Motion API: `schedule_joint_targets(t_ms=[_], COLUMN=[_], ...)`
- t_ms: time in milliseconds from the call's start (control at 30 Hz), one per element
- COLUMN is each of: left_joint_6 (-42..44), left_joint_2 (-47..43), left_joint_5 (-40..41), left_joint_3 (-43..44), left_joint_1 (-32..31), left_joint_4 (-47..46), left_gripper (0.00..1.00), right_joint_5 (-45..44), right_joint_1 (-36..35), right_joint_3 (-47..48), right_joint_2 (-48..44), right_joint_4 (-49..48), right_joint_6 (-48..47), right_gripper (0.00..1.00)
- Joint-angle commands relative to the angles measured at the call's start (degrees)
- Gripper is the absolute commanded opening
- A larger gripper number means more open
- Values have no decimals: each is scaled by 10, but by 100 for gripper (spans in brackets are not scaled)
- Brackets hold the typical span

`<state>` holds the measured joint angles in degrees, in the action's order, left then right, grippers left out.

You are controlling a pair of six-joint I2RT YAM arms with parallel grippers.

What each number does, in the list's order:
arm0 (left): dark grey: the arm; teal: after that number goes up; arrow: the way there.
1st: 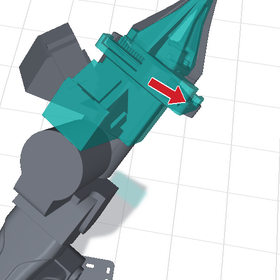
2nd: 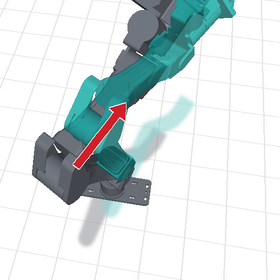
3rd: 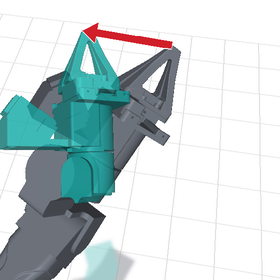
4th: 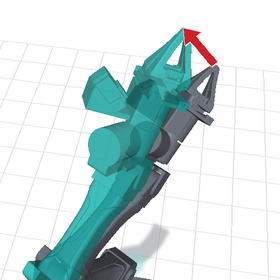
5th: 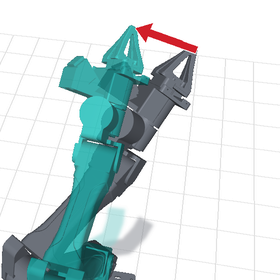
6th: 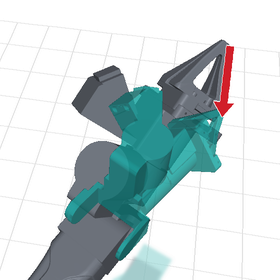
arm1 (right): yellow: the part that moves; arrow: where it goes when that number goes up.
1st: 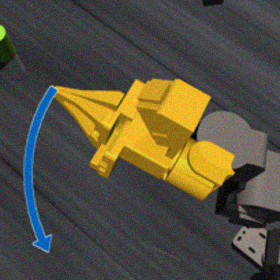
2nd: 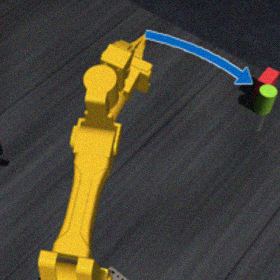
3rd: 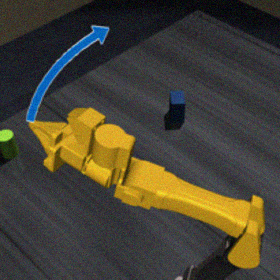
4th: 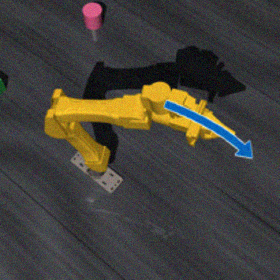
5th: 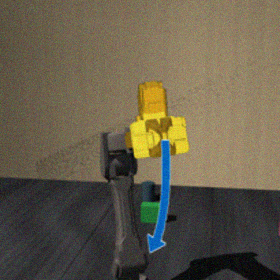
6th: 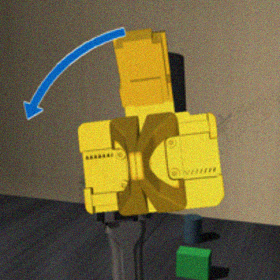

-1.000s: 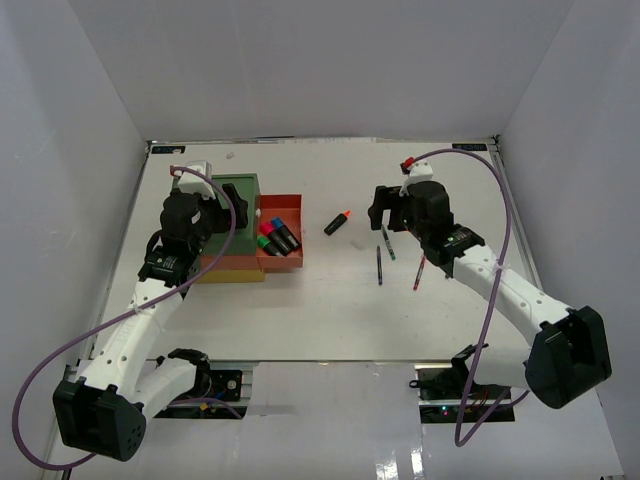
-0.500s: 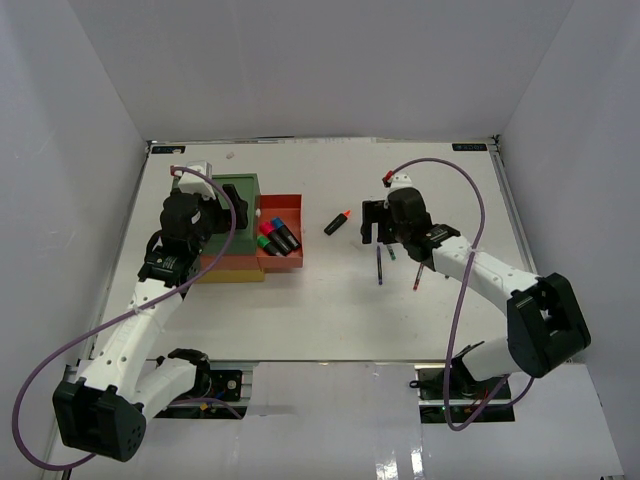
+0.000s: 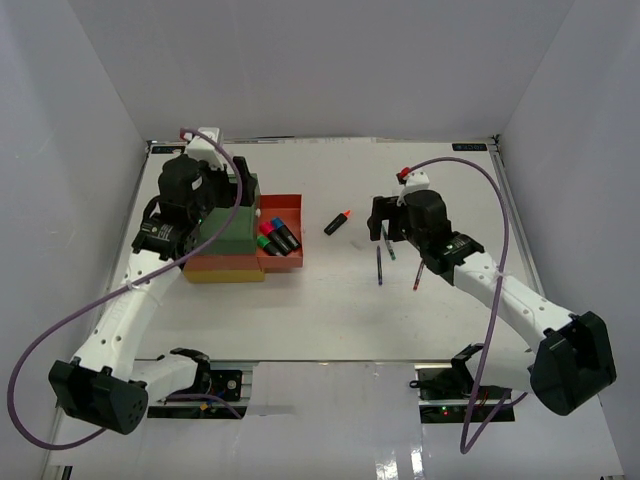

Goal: Sort the stationery into containers
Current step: Pick up the pen from the center of the board.

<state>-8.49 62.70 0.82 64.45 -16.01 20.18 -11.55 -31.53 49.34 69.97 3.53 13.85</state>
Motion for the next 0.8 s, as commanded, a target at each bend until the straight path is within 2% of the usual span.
schedule_joint_targets(t_ms=[0,133,167,367,633,767], left_joint_6=[33,40,42,47,31,34], left_joint_2=[26,112,130,295,468,534], left_joint_5=[-42,-85,-87,-32,-17,19], left_joint_3=[94,187,204,320,436,466], left_joint_1=[-23,-64,-94,-215,-236,-236], left_joint_4=[44,89,107,152,187,201], left_gripper=[98,98,98,98,98,98], right_joint_5=[-4,-15,-17,-29,-48,-52], right_joint_1=[1,1,1,1,1,2], right_joint_3=[-12,-39,-43,-81,-143,-179], right_joint_2=[-49,-102,-120,-189,-278,-328], right_joint_4=[-14,-16,-16,-16,-15,-14], right_joint_6=[-13,-18,-23,-29,-40,-33], right_gripper=[90,90,90,90,90,91])
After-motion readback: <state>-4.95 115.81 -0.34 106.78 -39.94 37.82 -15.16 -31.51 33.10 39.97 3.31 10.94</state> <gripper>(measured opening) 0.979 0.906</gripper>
